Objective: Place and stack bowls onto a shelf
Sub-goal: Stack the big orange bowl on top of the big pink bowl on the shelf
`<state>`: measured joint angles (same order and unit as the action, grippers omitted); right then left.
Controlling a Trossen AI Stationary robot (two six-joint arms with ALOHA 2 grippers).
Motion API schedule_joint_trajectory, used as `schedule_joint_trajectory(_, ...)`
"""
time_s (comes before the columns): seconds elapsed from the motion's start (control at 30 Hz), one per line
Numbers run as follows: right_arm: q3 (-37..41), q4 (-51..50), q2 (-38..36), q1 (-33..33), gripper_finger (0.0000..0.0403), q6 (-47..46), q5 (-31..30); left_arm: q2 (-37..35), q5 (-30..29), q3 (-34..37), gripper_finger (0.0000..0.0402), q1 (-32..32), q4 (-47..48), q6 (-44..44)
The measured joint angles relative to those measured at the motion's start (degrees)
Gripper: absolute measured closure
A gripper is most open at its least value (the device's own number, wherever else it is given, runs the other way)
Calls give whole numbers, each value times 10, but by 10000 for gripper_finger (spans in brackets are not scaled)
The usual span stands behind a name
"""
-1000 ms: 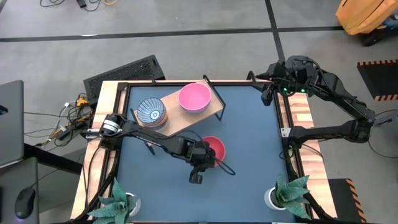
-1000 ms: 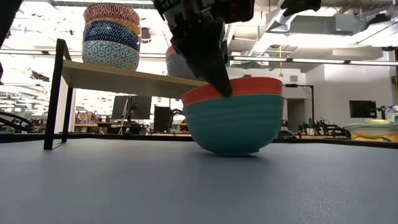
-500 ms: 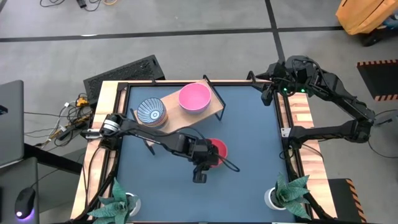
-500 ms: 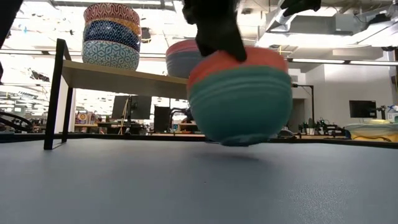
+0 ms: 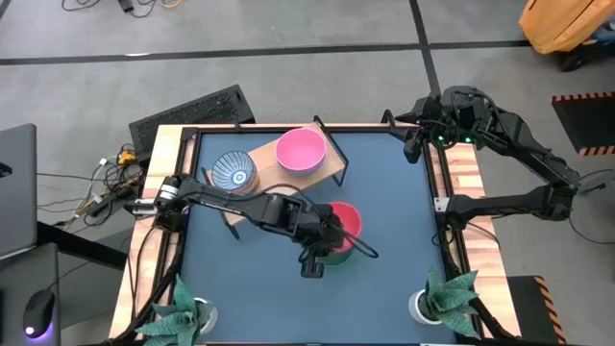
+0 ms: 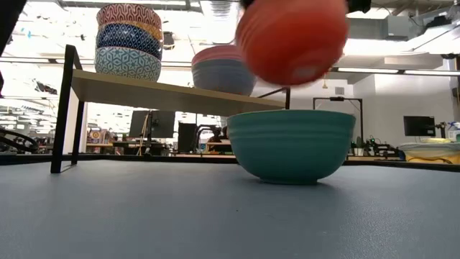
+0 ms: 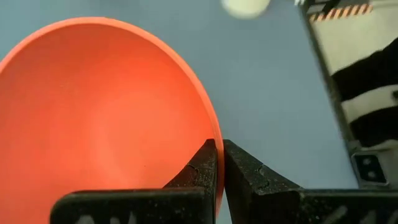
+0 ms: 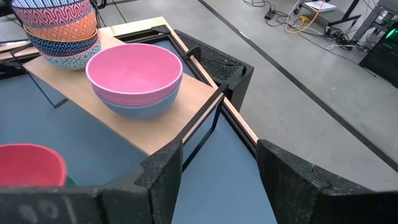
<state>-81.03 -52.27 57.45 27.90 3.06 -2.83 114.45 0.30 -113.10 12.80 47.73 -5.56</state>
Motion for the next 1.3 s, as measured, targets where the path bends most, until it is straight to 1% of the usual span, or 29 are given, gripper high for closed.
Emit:
schedule_joint_trajectory(0.1,0,0,0,0,173,1,0,0,-24,-54,401,0,29,26)
schedule_joint_trajectory(0.2,0,0,0,0,173,4,0,0,-76,-111,401,0,65,50)
schedule_joint_trajectory(0.3,0,0,0,0,173,4,0,0,-163,-164,401,0,113,72)
schedule_joint_trajectory(0.4,0,0,0,0,173,4,0,0,-278,-202,401,-3,141,83)
schedule_joint_trajectory(0.47,0,0,0,0,173,4,0,0,-342,-218,401,-10,152,84)
schedule_joint_trajectory(0.53,0,0,0,0,173,4,0,-1,-383,-219,401,-20,162,87)
schedule_joint_trajectory(0.57,0,0,0,0,173,4,0,-1,-393,-218,401,-26,167,90)
schedule_joint_trajectory(0.63,0,0,0,0,173,5,0,0,-397,-218,401,-40,183,89)
schedule_joint_trajectory(0.7,0,0,0,0,173,5,0,0,-392,-217,401,-59,211,68)
schedule_joint_trajectory(0.8,0,0,0,0,173,4,0,0,-365,-218,401,-96,262,22)
schedule_joint_trajectory(0.9,0,0,0,0,173,4,0,0,-353,-217,401,-128,283,10)
schedule_joint_trajectory(0.97,0,0,0,0,173,4,0,0,-314,-218,401,-146,284,13)
schedule_joint_trajectory(1.07,0,0,0,0,173,4,0,0,-231,-215,401,-173,287,14)
schedule_joint_trajectory(1.1,0,0,0,0,173,4,0,0,-217,-207,401,-180,281,14)
schedule_joint_trajectory(1.23,0,0,0,0,173,4,0,1,-209,-193,401,-195,276,20)
schedule_joint_trajectory(1.3,0,0,0,0,173,4,0,1,-191,-193,401,-198,269,28)
